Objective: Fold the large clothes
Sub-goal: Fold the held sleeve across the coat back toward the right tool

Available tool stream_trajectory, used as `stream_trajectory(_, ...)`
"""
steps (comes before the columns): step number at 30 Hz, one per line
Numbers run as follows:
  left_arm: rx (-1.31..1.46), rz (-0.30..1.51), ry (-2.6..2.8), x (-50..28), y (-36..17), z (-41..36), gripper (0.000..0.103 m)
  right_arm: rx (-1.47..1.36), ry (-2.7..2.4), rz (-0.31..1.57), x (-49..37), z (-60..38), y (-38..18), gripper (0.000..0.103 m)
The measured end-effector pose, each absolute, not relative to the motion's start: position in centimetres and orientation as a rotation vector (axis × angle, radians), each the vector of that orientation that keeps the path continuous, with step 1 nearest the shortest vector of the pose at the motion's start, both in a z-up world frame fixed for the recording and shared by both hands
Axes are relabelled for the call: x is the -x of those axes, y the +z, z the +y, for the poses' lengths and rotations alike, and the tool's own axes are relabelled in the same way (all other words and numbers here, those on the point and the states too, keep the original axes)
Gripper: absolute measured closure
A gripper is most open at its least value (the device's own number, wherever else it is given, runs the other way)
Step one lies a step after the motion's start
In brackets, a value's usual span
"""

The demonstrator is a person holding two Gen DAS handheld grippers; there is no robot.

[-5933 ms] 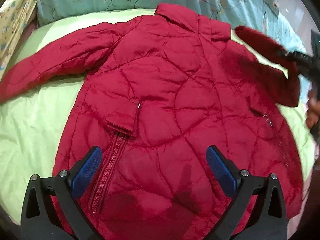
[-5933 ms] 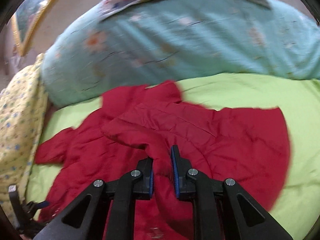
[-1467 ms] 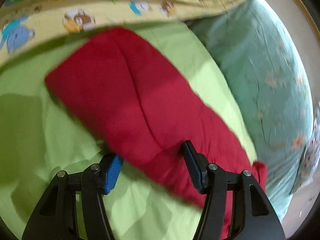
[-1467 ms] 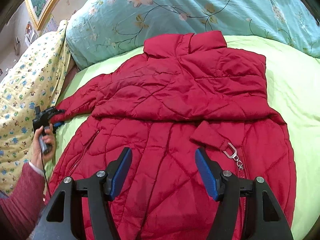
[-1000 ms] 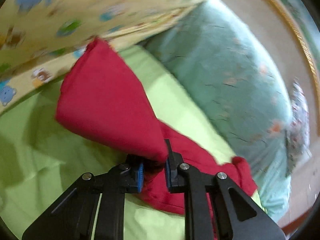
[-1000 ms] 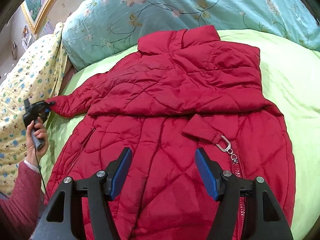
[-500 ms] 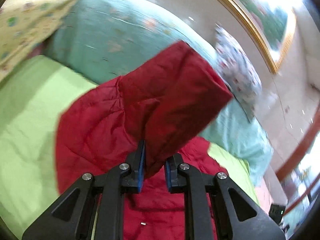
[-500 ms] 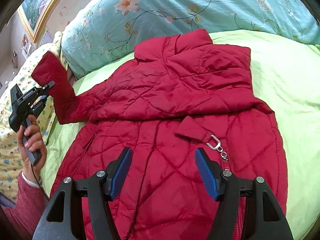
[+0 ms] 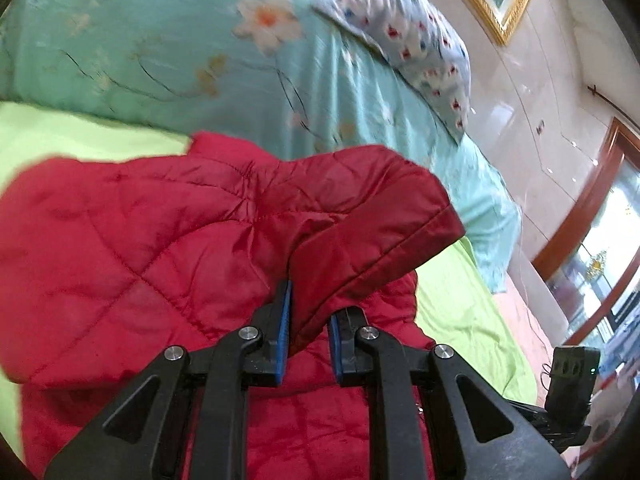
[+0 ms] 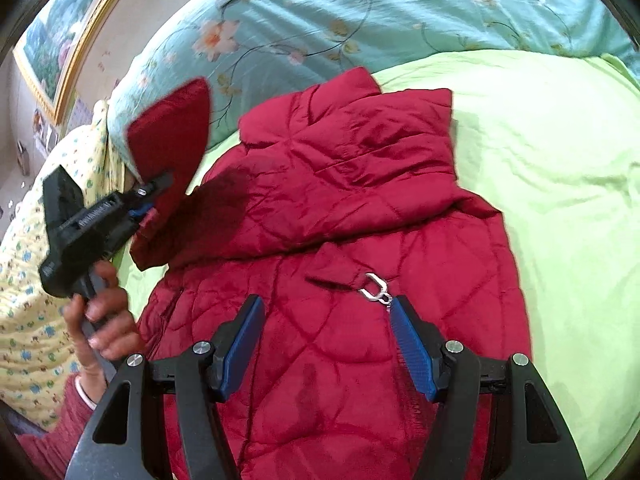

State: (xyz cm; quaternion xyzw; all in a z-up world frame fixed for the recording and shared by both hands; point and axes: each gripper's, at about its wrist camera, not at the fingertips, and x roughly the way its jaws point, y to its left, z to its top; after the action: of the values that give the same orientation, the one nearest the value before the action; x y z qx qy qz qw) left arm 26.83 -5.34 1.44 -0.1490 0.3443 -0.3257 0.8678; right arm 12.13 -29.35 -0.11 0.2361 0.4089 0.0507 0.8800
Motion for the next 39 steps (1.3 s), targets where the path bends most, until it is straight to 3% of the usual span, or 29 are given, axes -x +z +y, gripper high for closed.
stream_trajectory(7,0.250,0.771,-0.751,-26.3,-0.9,-10.4,0.089,-0.568,0.082,0.840,-12.1,-32.3,-0.5,0.034)
stream_trajectory(15,-0.046,0.815,-0.760,-24.4,-3.6,-16.8,0.089,-0.660,0.125,0.820,-15.4,-34.3,-0.8,0.034)
stream_trajectory(26,-0.084,0.815,-0.749,-23.9,-4.2,-17.4,0.089,-0.892,0.238,0.842,-24.2,-35.7,-4.1,0.034)
stream_trajectory(30,-0.100,0.809,-0.738,-23.7,-4.5,-17.5,0.088,-0.906,0.243,0.852,-25.4,-35.4,-4.2,0.044)
stream_trajectory(37,-0.118,0.798,-0.729,-23.4,-4.6,-17.6,0.088,-1.053,0.275,0.826,-25.1,-36.8,-4.7,0.034)
stream_trajectory(38,-0.125,0.797,-0.724,-23.3,-4.6,-17.7,0.088,-1.041,0.276,0.832,-25.2,-36.6,-4.8,0.035)
stream_trajectory(39,-0.126,0.797,-0.722,-23.3,-4.6,-17.7,0.087,-0.999,0.267,0.850,-25.4,-36.1,-4.8,0.042)
